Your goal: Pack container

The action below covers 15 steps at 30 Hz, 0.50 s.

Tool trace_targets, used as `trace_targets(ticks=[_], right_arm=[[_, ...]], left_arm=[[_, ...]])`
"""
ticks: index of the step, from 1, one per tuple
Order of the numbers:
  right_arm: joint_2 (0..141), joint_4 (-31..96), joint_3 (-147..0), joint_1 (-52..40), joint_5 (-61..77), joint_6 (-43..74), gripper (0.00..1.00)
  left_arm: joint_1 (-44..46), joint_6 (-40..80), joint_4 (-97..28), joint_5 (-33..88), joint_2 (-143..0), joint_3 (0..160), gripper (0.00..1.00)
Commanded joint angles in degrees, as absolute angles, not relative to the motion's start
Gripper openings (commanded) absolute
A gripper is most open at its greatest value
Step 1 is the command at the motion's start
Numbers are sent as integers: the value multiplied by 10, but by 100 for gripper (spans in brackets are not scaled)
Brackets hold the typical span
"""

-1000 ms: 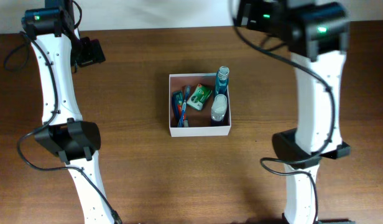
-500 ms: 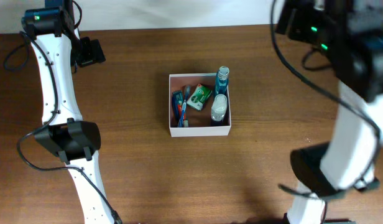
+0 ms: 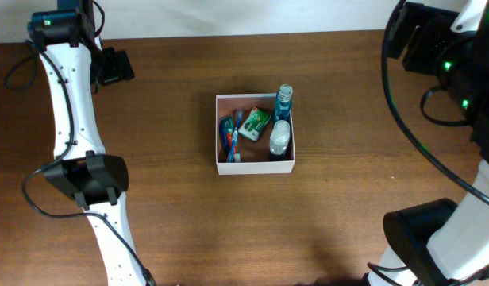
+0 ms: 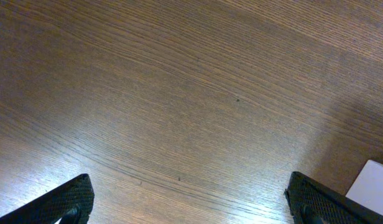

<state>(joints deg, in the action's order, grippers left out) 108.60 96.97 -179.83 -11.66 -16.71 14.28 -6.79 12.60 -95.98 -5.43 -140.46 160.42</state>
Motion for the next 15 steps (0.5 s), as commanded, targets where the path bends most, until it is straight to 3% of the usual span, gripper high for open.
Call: trace_targets(ticks=[1,11,15], right_arm=[[1080,973,-1799,-115,-177,37,98],[970,973,-1792,-115,-204,18,98],[887,973,-1693,-115,-211,17,98]], left_arm=[[-70,119,-959,-59,-1383,1613,99],[-70,119,-959,-58,-1383,1613,99],[-70,119,-959,-58,-1383,1613,99]])
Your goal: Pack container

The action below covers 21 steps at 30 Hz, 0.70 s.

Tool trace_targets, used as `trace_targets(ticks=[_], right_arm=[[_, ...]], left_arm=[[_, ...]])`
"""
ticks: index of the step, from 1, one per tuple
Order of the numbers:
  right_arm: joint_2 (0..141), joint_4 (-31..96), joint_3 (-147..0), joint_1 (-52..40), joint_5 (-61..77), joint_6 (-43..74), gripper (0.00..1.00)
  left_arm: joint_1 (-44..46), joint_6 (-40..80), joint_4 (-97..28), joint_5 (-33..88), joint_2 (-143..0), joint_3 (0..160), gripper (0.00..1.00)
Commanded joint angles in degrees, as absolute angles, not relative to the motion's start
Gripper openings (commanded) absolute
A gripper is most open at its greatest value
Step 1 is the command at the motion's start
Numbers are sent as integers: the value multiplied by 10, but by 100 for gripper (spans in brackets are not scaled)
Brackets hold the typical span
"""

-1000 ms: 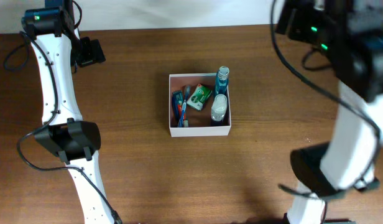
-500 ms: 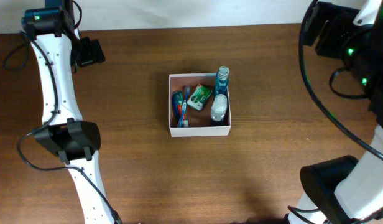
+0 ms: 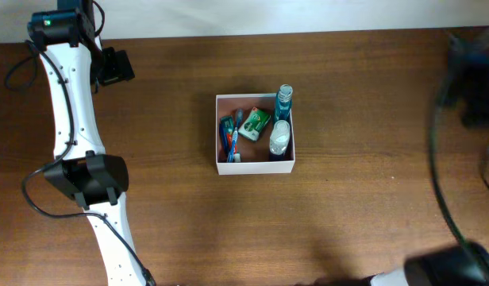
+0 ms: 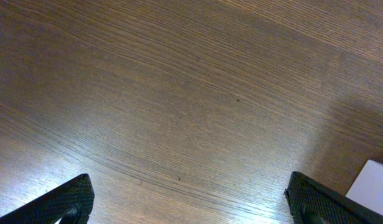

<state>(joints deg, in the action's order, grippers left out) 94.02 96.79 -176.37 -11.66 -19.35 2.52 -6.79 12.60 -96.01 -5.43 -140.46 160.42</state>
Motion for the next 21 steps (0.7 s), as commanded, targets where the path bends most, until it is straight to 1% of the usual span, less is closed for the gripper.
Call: trace_targets(ticks=[1,3,7,9,16,21], right_arm=[[863,973,-1652,-115,-211,18,98],[821,973,-1577,-115,-210,27,98],[741,970,-1413,-115,-211,90,98],[706,951,-1336,-115,-211,102,98],[578,823,-1089,-115,-232,93,98],[468,708,-903,-110,-232,93,98]], left_arm=[[-70,119,-959,-59,-1383,1613,99],[-70,119,-959,-58,-1383,1613,99],[-70,119,-959,-58,-1383,1613,99],[-70,119,-959,-58,-1383,1613,99],[-70,119,-959,-58,-1383,1613,99],[-70,119,-959,-58,-1383,1613,99]])
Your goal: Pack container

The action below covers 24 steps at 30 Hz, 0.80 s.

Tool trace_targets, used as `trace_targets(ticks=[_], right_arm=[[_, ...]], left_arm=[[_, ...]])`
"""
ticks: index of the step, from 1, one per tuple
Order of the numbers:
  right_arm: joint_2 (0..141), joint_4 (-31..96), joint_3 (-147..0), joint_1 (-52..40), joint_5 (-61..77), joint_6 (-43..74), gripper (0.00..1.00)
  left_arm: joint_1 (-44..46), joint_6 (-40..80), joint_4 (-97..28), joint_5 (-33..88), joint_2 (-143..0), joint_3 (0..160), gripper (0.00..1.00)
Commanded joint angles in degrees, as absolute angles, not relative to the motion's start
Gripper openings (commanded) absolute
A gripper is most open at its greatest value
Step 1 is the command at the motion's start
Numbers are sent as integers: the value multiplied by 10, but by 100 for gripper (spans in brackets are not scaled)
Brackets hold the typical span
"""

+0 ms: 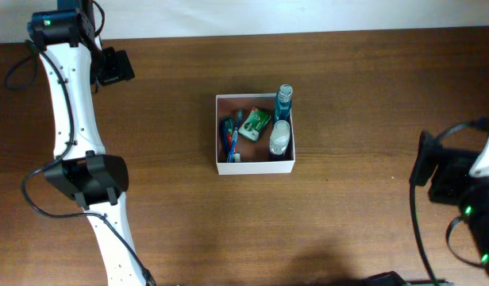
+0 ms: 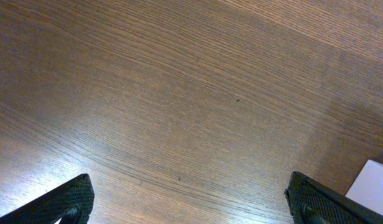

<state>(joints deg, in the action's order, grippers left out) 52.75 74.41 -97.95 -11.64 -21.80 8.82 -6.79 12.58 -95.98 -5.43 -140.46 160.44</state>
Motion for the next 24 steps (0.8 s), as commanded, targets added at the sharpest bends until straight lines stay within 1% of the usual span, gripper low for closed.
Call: trace_targets(ticks=[1,7,8,10,12,13,18,24], right_arm=[[446,684,-868,-104,-232,93,98],[316,513,-640,-41,-225,90,98],[284,471,-583,-27,-211,76,98],[246,420,-515,-13,-183,47,98],[216,378,-459,-6,-169,32,98],[182,336,-402,-2,-167,32,98],[106,256,-297,-3,-166,32,98],[38,210,-216,-2,-159,32,98]], left_arm=[[-70,119,-959,-59,-1383,1613,99],[-70,119,-959,-58,-1383,1613,99],[-70,119,-959,-59,-1383,1613,100],[-70,119,-959,-58,-1383,1613,100],[-70,119,-959,-58,-1383,1613,99],[-70,119,-959,-58,-1383,1613,99],[-70,119,-959,-59,-1383,1613,100],[-70,119,-959,-58,-1383,1613,99]])
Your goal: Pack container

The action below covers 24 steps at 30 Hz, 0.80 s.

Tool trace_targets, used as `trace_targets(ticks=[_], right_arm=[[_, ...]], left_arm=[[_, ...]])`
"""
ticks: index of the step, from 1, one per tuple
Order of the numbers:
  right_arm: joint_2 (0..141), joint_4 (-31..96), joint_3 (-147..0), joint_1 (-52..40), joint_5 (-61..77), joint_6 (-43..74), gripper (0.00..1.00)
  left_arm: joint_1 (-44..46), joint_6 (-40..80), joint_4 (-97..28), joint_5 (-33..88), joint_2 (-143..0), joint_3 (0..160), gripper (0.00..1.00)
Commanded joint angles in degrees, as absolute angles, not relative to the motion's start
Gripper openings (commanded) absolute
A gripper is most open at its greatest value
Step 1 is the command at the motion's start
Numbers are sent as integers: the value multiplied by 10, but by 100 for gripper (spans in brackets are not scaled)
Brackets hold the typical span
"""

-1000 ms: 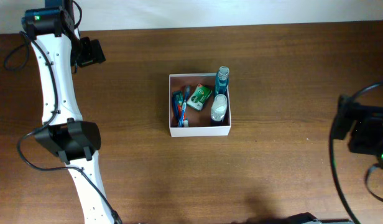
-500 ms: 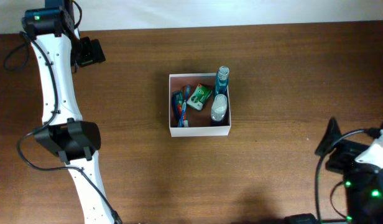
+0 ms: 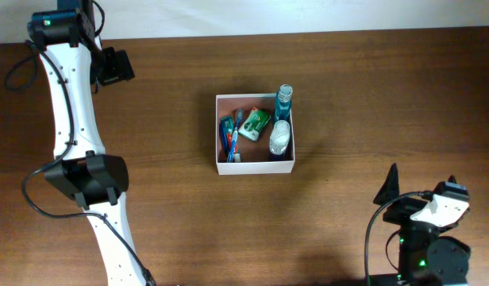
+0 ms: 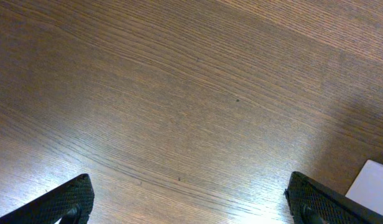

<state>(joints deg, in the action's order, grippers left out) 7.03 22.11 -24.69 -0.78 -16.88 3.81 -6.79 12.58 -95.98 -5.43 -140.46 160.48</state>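
The white open box (image 3: 255,164) stands mid-table. Packed inside are a blue toothbrush pack (image 3: 229,135), a green packet (image 3: 255,121), a blue-capped bottle (image 3: 284,98) and a white bottle (image 3: 279,140). My left gripper (image 3: 117,67) hovers at the far left back, well away from the box. The left wrist view shows the left gripper (image 4: 190,202) open and empty over bare wood, with a white corner of the box (image 4: 373,180) at the lower right. My right arm (image 3: 423,218) sits folded at the bottom right; how its jaws stand does not show.
Brown wooden tabletop (image 3: 356,95) all round the box. The left arm's white links (image 3: 70,103) run down the left side. A pale wall edge borders the table's back.
The right arm has gone from the right edge at mid height to the bottom right corner, lower and smaller in view. The left arm and the box contents have not changed.
The right arm stood large at the upper right corner, then blurred at the right edge, then lower on the right side, and now sits folded at the bottom right. The left gripper stayed open over bare wood throughout, and the box stayed packed.
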Motion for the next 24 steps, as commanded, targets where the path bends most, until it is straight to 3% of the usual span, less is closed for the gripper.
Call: trace_targets(ticks=[1,10,24], right_arm=[[27,206,-206,-1,-154,32,98],[2,183,-163,43,-64,-9,98],[2,147,-121,41,-65,-17,98]], left_arm=[[-70,119,-959,-58,-1383,1613,99],[-70,119,-959,-58,-1383,1613,100],[-70,119,-959,-59,-1383,1613,99]])
